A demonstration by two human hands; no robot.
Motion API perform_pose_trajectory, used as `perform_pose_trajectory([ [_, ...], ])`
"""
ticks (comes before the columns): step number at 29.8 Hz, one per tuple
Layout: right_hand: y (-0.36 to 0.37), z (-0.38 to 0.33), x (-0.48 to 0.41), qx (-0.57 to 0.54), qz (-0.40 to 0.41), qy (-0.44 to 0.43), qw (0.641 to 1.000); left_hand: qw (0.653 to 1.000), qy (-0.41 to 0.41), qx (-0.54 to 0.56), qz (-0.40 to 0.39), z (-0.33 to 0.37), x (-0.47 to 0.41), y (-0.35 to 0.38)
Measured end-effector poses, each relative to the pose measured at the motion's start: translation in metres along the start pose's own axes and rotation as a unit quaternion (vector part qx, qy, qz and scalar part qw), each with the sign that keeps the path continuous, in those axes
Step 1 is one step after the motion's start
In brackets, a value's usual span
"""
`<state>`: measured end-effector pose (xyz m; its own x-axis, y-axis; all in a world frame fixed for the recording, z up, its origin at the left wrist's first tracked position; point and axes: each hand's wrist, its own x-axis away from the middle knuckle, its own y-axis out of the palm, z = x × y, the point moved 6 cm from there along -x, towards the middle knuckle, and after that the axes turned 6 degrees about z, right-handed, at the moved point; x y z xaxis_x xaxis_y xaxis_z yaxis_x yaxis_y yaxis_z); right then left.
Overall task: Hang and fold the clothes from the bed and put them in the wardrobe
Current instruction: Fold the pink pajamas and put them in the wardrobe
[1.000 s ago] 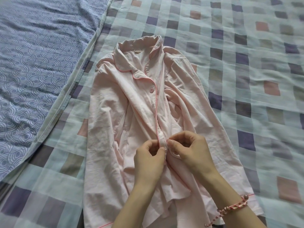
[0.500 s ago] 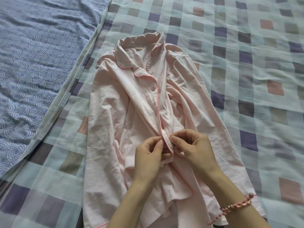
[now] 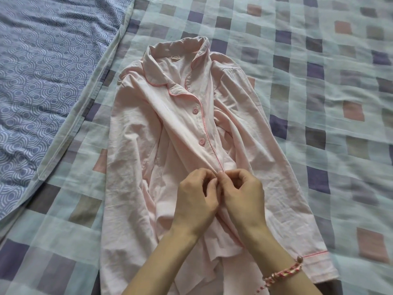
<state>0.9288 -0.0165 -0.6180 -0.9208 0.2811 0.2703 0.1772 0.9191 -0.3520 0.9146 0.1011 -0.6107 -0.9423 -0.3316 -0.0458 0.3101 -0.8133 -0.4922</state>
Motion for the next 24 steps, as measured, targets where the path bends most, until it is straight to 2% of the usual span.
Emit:
perform_pose_trajectory([
  [2, 0.003, 0.004, -0.004, -0.005, 0.006, 0.028, 1.0, 1.0, -0.01, 0.015, 0.011, 0.0, -0.002, -0.003],
  [4, 0.008, 0.013, -0.007, -0.044, -0.025, 0.08, 0.995, 0.992, -0.097, 0.085, -0.014, -0.007, -0.006, -0.003],
  [6, 0.008, 0.019, -0.01, -0.1, -0.064, 0.137, 0.983, 0.95, -0.229, 0.209, -0.046, -0.017, -0.005, -0.001],
  [7, 0.002, 0.021, -0.011, -0.118, -0.071, 0.148, 0.979, 0.93, -0.273, 0.244, -0.04, -0.022, -0.004, -0.001],
  [8, -0.007, 0.022, -0.012, -0.116, -0.069, 0.139, 0.981, 0.929, -0.283, 0.237, -0.018, -0.026, 0.0, -0.006],
  [9, -0.018, 0.022, -0.011, -0.091, -0.067, 0.113, 0.987, 0.949, -0.254, 0.184, 0.015, -0.03, 0.005, -0.013],
  [11, -0.036, 0.022, -0.001, -0.006, -0.085, 0.046, 0.995, 0.992, -0.102, 0.026, 0.07, -0.021, 0.026, -0.029],
  [13, -0.049, 0.025, 0.02, 0.101, -0.113, -0.016, 0.988, 0.993, 0.073, -0.095, 0.011, -0.007, 0.06, -0.023],
  [14, -0.055, 0.03, 0.029, 0.16, -0.119, -0.046, 0.979, 0.98, 0.125, -0.154, -0.027, -0.009, 0.079, -0.015],
  [16, -0.064, 0.043, 0.043, 0.239, -0.134, -0.08, 0.958, 0.96, 0.126, -0.24, -0.075, -0.026, 0.102, -0.005],
  [19, -0.068, 0.063, 0.051, 0.31, -0.158, -0.077, 0.934, 0.948, 0.103, -0.293, -0.074, -0.042, 0.107, -0.002],
  [21, -0.068, 0.069, 0.047, 0.329, -0.136, -0.088, 0.93, 0.937, 0.117, -0.313, -0.1, -0.041, 0.105, 0.001],
  [24, -0.073, 0.057, 0.045, 0.313, -0.068, -0.097, 0.942, 0.915, 0.13, -0.348, -0.159, -0.037, 0.105, 0.002],
])
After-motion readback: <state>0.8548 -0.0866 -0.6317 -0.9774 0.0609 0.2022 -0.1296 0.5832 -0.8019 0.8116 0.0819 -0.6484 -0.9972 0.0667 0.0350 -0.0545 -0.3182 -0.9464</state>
